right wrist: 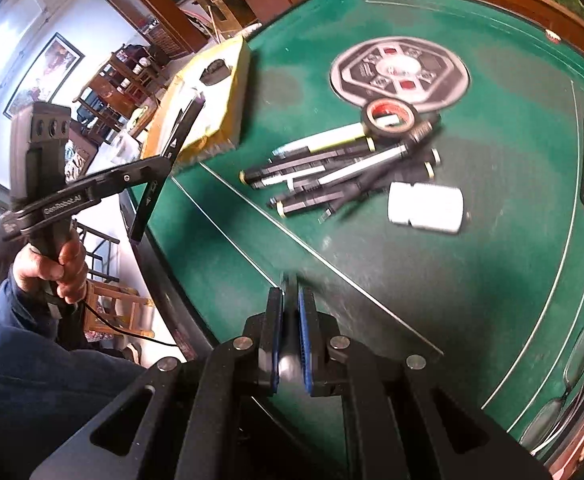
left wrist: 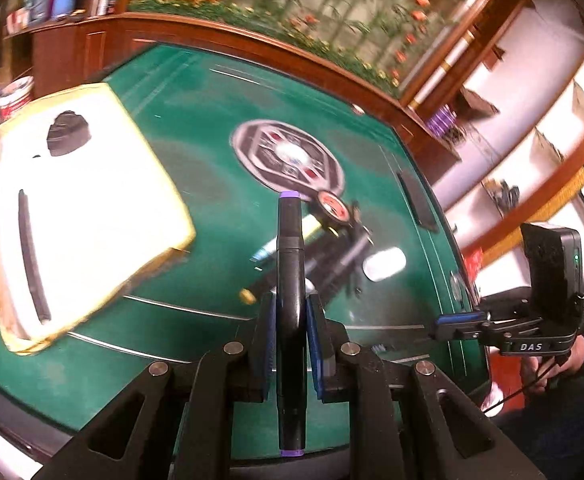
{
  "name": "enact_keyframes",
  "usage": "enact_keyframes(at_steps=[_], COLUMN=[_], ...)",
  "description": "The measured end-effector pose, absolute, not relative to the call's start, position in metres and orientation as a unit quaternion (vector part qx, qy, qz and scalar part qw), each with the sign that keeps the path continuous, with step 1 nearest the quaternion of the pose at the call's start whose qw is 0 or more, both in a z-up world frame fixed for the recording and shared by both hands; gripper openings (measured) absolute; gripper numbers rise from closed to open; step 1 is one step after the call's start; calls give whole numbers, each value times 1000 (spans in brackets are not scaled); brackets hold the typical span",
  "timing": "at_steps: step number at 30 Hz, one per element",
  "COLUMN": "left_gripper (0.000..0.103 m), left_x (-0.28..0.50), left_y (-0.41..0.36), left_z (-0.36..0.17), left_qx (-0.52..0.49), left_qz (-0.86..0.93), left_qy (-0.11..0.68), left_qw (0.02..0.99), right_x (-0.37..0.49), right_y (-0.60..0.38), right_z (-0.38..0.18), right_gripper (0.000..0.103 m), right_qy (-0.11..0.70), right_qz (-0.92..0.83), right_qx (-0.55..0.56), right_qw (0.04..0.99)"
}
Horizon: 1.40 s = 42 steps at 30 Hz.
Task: Organize rigid objects
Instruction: 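Carry the marker and black pen over the tray with both grippers, then lower the marker and pen into the tray and open both grippers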
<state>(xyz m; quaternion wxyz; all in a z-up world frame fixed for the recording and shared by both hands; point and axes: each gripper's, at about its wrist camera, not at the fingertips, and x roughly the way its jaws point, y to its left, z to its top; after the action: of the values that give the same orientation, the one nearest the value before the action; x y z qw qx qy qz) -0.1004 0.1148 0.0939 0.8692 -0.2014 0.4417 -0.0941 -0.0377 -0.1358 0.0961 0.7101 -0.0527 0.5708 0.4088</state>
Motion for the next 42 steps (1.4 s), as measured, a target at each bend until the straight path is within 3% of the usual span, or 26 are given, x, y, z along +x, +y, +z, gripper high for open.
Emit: enact_keyframes(at_steps=[21, 35, 42], left_gripper=[15, 15, 15], left_x=[-107, -86, -82], left_y=[245, 298, 300], left_z=[84, 41, 28], left_qx=[-255, -305, -330], left_qz=[69, 153, 164], left_qy=[397, 396, 402], left_qw=[879, 853, 838], right_x=[5, 33, 52], right_y=[25, 163, 198], right_z=[167, 107, 90], right_gripper=[8, 8, 8], right_qy=[476, 509, 503], right_qz=[485, 454, 442], right_qx=[-98, -211, -205], right_qw=[726, 700, 714])
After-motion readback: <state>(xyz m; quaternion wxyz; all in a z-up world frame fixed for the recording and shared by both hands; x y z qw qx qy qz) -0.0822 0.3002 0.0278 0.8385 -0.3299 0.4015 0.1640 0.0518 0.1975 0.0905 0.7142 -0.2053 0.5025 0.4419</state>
